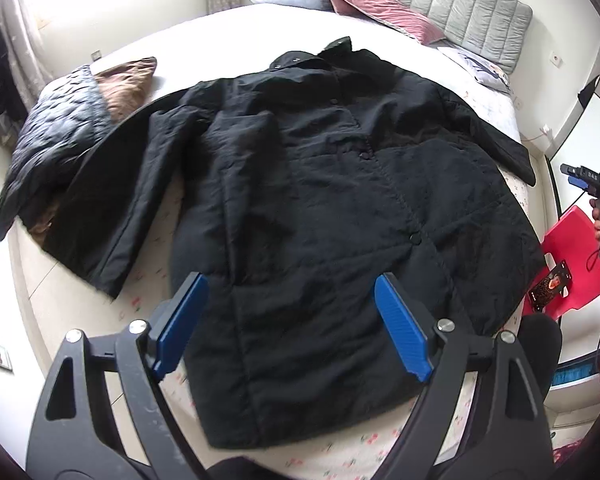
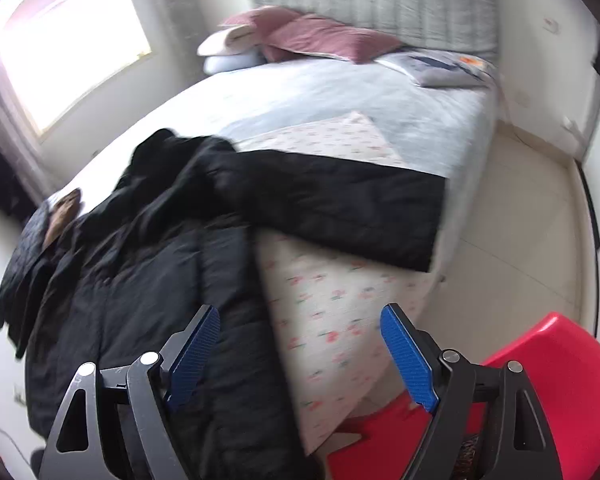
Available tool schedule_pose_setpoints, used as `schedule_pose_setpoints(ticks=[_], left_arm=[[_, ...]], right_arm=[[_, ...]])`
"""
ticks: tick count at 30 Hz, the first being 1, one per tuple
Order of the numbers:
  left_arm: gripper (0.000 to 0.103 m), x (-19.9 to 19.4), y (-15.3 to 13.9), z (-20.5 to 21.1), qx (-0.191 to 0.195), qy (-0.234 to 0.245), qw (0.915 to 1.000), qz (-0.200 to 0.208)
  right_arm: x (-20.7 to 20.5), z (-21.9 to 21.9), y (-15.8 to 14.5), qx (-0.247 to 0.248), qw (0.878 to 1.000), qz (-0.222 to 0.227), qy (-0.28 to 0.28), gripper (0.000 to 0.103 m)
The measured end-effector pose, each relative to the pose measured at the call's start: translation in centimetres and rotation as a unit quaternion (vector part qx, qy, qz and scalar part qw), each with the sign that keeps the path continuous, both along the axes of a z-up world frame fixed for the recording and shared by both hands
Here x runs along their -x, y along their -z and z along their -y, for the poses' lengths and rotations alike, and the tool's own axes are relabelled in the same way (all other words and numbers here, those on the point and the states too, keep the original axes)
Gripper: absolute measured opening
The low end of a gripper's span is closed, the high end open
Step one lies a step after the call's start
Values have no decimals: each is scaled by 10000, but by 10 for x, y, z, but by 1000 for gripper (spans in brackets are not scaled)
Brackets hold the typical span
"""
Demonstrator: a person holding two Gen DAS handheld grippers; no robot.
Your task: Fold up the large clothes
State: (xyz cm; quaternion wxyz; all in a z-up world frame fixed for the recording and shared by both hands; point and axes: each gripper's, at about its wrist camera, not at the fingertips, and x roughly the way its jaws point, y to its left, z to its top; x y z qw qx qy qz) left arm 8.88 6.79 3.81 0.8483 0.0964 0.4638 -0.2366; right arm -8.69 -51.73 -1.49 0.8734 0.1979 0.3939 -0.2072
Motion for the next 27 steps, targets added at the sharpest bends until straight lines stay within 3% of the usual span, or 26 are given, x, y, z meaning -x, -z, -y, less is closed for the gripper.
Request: schedule_pose_setpoints(ticks=[8,15,17,18,19,20,23,27], left_arm=[[86,-39,18,58,136,169,9993,-304],[86,-66,38,104,99,319,9979,-560],[86,-71,42,116,33,407,9974,-588],[86,-72,43,121,-14,453,9973,-583],[86,-74,44,127,-80,517,9970,-563],[86,-76,45,132,-130,580,9968,-539],[86,-81,46,144,-251,731,9961,-413],[86,-92,46,154,-268,807,9959,-293]], right_arm=[[-31,106,33,-265,9951,-155,945,84],[-88,155,98,-425,9891,-473,1325,83],[-99,157,110,-326,9882,-616,1366,62],[-104,155,110,-232,9884,-634,1358,37],[-107,150,102,126,9873,-684,1431,19],[-111,145,94,433,9874,-694,1354,12],[-124,135,54,1577,9773,-722,1220,9],[-143,153,4,2841,9407,-812,1666,9]])
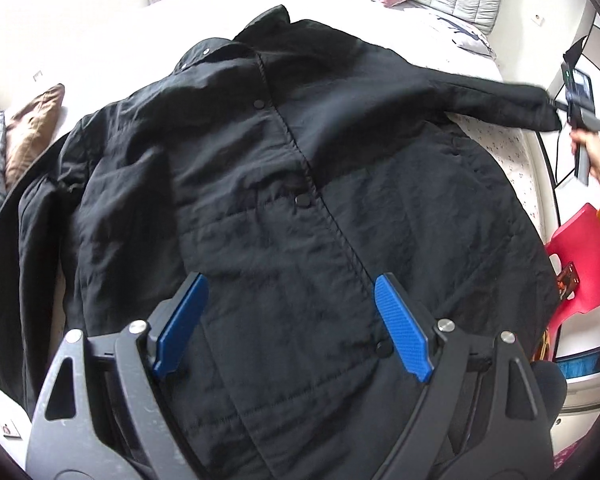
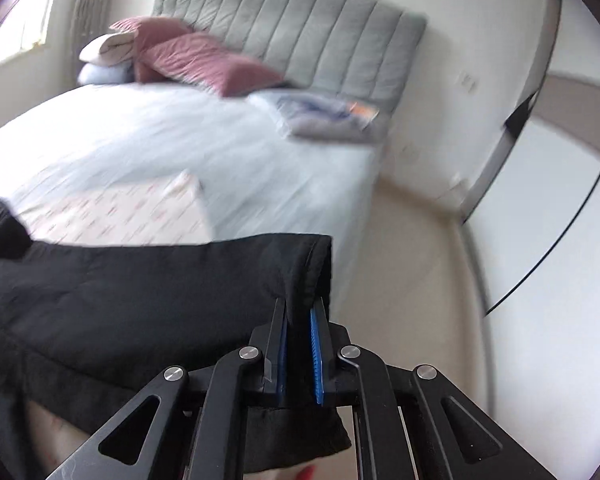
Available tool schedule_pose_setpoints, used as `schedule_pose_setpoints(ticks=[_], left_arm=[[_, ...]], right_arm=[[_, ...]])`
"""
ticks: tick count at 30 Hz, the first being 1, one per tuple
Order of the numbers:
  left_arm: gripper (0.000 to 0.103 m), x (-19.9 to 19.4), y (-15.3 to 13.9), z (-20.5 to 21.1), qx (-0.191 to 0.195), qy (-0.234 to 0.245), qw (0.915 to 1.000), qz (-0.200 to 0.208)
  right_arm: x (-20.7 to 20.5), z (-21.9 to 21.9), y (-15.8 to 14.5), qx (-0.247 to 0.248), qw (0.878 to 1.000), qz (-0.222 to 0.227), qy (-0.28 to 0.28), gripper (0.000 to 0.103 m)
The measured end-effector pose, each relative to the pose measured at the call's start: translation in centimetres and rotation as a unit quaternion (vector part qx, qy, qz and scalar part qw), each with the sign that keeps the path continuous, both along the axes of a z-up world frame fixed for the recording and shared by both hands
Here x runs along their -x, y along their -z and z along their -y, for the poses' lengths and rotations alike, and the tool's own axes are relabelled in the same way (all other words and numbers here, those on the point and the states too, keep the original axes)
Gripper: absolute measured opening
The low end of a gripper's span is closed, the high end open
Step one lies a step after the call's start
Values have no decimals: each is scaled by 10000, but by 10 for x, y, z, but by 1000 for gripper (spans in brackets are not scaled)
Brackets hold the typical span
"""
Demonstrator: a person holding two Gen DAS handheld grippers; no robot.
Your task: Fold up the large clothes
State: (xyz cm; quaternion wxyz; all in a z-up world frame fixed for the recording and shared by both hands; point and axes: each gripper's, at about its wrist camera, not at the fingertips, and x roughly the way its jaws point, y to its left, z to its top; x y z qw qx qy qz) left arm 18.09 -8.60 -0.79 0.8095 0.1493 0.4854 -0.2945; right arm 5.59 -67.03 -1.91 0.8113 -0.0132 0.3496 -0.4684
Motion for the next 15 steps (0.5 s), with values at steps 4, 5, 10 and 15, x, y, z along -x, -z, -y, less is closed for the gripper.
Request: schedule_pose_setpoints(ticks=[4,5,10,15], left_arm=[[86,-17,-3,3,-36,58,9999,88],[86,-23,-6,2,-73,54,9999,143],[86,-76,-24,-6,-311,-39,9980,543],[86,-179,-28,-15,-808,-535,9889,1129]], right_arm=[[-21,4,-23,534,9980,228,251,19],[-22,0,-30,573,9968,467,298,24],[-40,-31,-53,-282,9880,1341,-715,75],[-98,-85,-59,-1004,9696,1094,-1945,81]])
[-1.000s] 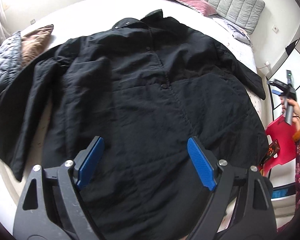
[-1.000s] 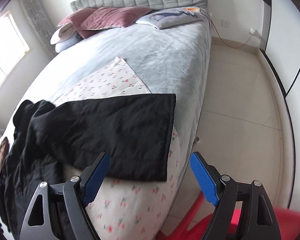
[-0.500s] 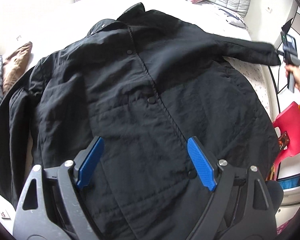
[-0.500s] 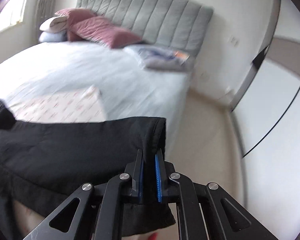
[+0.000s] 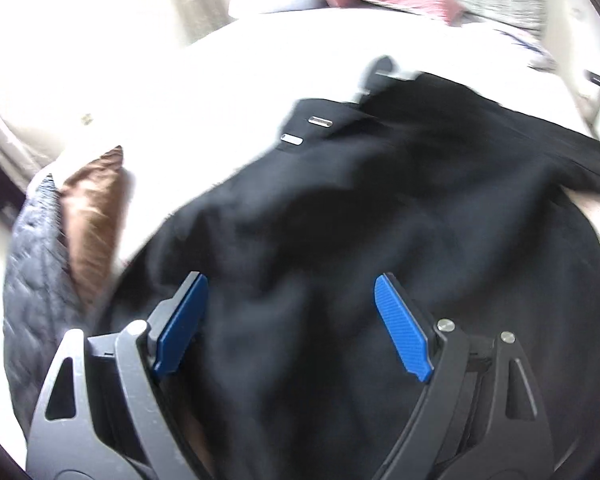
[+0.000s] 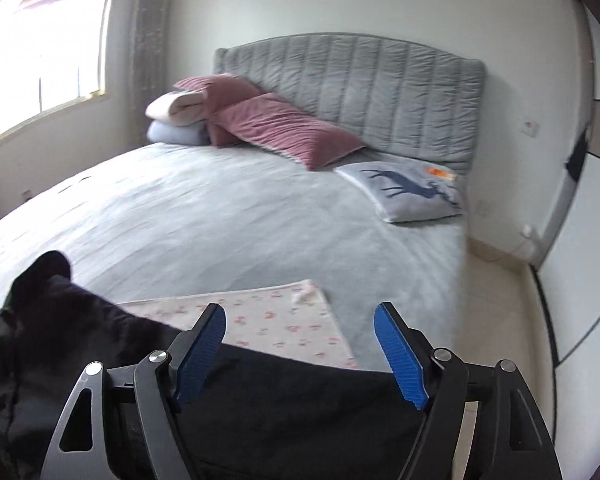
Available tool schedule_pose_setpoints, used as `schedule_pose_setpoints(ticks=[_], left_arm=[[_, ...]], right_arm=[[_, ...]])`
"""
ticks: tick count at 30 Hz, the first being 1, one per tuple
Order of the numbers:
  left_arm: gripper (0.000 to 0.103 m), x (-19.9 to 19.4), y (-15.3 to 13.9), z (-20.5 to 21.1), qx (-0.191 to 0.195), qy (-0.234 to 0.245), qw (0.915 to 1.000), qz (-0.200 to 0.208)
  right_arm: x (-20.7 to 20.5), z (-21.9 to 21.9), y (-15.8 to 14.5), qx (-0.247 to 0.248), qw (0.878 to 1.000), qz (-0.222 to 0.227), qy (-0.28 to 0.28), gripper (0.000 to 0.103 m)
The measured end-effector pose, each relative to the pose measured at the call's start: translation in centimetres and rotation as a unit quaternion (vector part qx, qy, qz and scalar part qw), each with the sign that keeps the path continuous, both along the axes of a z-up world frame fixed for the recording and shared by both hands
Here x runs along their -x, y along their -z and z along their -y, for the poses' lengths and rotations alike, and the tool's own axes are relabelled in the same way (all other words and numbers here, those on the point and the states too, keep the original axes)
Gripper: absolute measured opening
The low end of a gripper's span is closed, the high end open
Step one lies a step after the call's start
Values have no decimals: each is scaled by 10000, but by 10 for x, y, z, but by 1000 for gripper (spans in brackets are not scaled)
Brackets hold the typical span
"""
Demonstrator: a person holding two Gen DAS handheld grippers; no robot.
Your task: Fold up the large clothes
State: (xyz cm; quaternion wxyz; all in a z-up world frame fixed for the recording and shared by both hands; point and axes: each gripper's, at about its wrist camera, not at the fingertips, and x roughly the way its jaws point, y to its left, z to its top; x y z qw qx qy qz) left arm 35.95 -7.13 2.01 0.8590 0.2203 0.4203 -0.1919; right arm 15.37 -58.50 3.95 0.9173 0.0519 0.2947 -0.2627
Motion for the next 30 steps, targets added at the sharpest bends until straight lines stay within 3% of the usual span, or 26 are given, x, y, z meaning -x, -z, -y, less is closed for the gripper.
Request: schedule_pose_setpoints(ticks=[4,8,12,16,19,21,22,24,26,28,30], left_arm=[[86,-96,19,-7,-41,-513,9986,-117],[86,-167,50,-10,19,-774,9966,-290],[86,-208,85,-6,142,-523,9975,-453],[86,-230,126,-2,363,-314,9940,-979],[85,-233,140,-9,989,-388,9860,-1289],[75,-225,140,-9,1306,-200,9805,-1458],[69,-217,139,-4,1297,27,9806,-1467],[39,-200,133,6,1164,262,9828,-1411],[13,-184,126,11,1150,274,9847,-1277],[10,-164,112,12,1268,45,9894,-713],[10,-147,91,5,1507,-156,9883,144]], right_arm=[[-75,-44,9,-374,9965,-257,-707,82],[-148,-88,30,-630,9881,-490,-1316,82],[-214,-130,55,-800,9797,-597,-1737,82],[-273,-159,89,-747,9735,-768,-2021,82],[-302,-156,120,-828,9732,-941,-1929,82],[-310,-149,146,-1143,9711,-1065,-1804,79],[-313,-148,161,-1321,9667,-1145,-1870,72],[-317,-156,185,-1288,9581,-1511,-2066,38],[-307,-169,188,-803,9579,-1506,-2310,27],[-296,-172,179,-663,9609,-1302,-2350,15],[-278,-172,161,-393,9674,-772,-2380,14]])
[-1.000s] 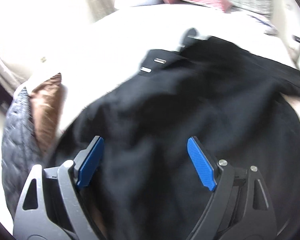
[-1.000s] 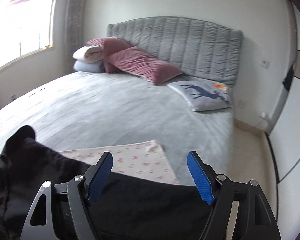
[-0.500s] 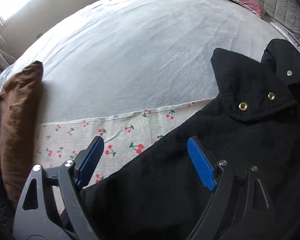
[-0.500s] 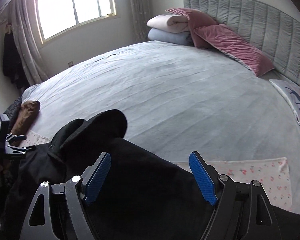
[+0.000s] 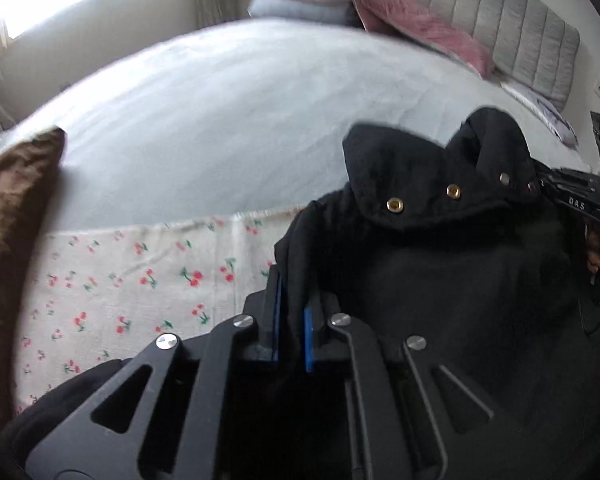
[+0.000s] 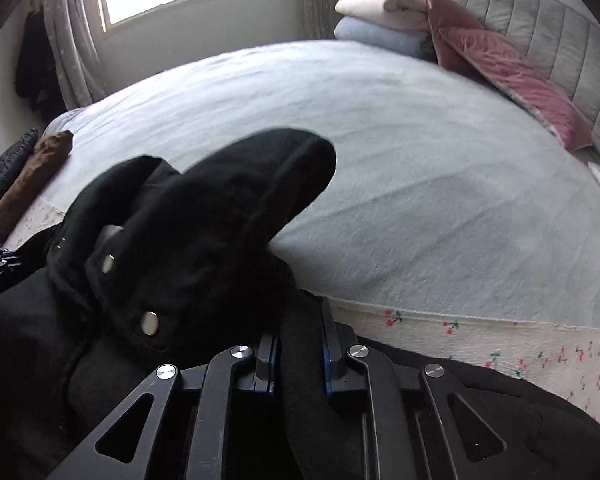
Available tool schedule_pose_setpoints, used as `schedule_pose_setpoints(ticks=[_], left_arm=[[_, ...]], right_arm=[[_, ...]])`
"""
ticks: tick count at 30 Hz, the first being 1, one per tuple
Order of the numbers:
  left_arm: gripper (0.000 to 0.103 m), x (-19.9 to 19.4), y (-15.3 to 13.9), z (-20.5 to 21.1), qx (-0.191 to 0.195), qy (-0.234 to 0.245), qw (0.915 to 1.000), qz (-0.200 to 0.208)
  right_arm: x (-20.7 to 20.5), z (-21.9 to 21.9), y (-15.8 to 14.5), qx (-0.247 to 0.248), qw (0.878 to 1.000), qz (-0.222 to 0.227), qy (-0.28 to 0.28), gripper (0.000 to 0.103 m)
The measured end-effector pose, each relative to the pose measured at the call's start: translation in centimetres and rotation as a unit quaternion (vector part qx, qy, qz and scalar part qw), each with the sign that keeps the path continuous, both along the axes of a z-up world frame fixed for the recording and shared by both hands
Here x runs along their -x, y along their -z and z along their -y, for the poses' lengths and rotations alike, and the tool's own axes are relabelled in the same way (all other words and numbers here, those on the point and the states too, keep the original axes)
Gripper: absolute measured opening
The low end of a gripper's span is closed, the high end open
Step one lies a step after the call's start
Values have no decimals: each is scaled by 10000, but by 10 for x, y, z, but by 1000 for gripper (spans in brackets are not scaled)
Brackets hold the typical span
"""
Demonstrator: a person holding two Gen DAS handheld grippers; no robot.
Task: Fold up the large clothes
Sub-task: 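Grasp the jacket collar with the left gripper while the right gripper grasps the collar edge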
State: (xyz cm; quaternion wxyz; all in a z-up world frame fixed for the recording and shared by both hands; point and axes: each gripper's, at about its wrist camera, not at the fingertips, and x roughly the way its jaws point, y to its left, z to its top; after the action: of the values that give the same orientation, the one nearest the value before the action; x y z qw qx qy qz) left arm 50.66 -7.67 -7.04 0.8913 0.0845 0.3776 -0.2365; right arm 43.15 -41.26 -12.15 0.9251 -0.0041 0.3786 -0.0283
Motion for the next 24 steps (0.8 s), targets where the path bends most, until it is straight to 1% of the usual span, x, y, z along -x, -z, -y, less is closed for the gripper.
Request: schedule_pose_setpoints(ticks=[1,2,3,4,5,6,7,8,9,10,11,12,13,14,16,18,20,21,22,24], left_arm=[[10,12,-14,-7,340,-196,9979,511],[10,22,-24,-14,599,-317,9926,1006],[11,30,-30,-16,690,-434,9864,1429],[12,33,-29,-11,523,-573,9821,1717],[15,27,-22,-2,111,-691,9810,1810],[19,17,-8,10,-412,-744,9825,1656],[20,5,9,16,-948,-749,9849,1242],[19,-7,27,19,-1348,-798,9852,701],[19,-12,33,16,-1346,-844,9864,418],[19,-8,31,9,-1125,-863,9892,364],[27,-4,23,-1,-787,-865,9923,417],[50,-3,13,-8,-502,-870,9939,464],[62,-4,2,-13,-322,-925,9939,505],[71,-8,-5,-12,-200,-960,9937,536],[70,-21,-20,-4,33,-964,9942,467],[71,-37,-28,12,198,-916,9949,370],[74,-48,-32,33,305,-796,9959,306],[76,-53,-32,47,310,-756,9964,215],[76,-57,-30,62,332,-740,9967,74],[76,-67,-15,78,375,-720,9966,-168]], right_arm=[[9,-1,-9,35,9993,364,-9,14],[15,-1,-14,68,9983,576,-1,14],[17,-1,-18,114,9972,735,45,15],[13,-3,-16,156,9975,680,81,19],[7,-5,-12,226,9983,512,136,23],[-3,-6,-5,340,9989,181,265,33],[-14,-7,5,483,9975,-224,463,43],[-21,-5,12,581,9949,-514,640,47],[-27,-3,17,567,9927,-728,780,53],[-28,-1,17,457,9925,-740,858,54],[-27,2,14,361,9927,-703,909,55],[-27,4,9,251,9930,-645,957,58],[-27,4,3,142,9936,-565,966,61],[-28,2,-2,75,9939,-495,985,61],[-37,-2,-16,-26,9940,-358,1038,63],[-49,-9,-31,-254,9944,-187,1004,64],[-61,-21,-40,-495,9942,-55,950,68],[-67,-30,-41,-533,9944,-3,909,69],[-69,-46,-41,-454,9948,19,914,69],[-85,-52,-26,-107,9941,-98,1078,69]])
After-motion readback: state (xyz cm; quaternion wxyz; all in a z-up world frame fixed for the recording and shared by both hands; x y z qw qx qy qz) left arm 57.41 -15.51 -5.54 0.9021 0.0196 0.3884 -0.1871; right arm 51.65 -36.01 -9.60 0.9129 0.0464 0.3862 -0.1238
